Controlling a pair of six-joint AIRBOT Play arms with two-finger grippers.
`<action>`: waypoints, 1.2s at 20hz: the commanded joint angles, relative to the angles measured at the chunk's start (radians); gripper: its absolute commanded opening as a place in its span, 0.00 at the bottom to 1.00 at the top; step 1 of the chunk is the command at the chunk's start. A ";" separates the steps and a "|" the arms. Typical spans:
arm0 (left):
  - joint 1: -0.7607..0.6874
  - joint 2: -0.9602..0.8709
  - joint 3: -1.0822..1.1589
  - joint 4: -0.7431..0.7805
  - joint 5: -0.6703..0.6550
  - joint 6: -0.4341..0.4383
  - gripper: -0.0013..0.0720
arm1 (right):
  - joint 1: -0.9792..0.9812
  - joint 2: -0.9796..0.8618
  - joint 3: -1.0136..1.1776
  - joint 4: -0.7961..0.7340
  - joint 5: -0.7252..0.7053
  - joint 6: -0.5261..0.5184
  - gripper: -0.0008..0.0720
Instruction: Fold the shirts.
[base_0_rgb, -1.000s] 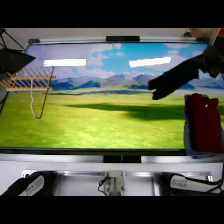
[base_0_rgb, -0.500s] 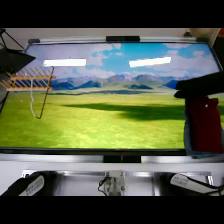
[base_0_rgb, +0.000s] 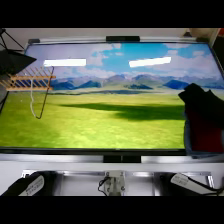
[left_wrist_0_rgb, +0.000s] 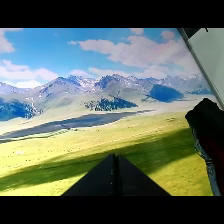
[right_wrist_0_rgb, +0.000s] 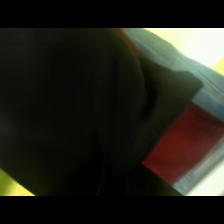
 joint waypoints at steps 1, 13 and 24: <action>0.000 0.000 0.000 0.000 -0.026 0.001 0.06 | -0.006 0.002 -0.124 -0.131 0.087 0.074 0.11; 0.000 -0.003 0.000 0.000 -0.026 0.000 0.06 | -0.005 0.028 -0.298 -0.202 -0.002 0.025 0.93; -0.477 -0.327 0.005 1.033 -0.318 -0.350 0.48 | 0.672 0.106 0.084 -0.105 -0.164 -0.066 0.92</action>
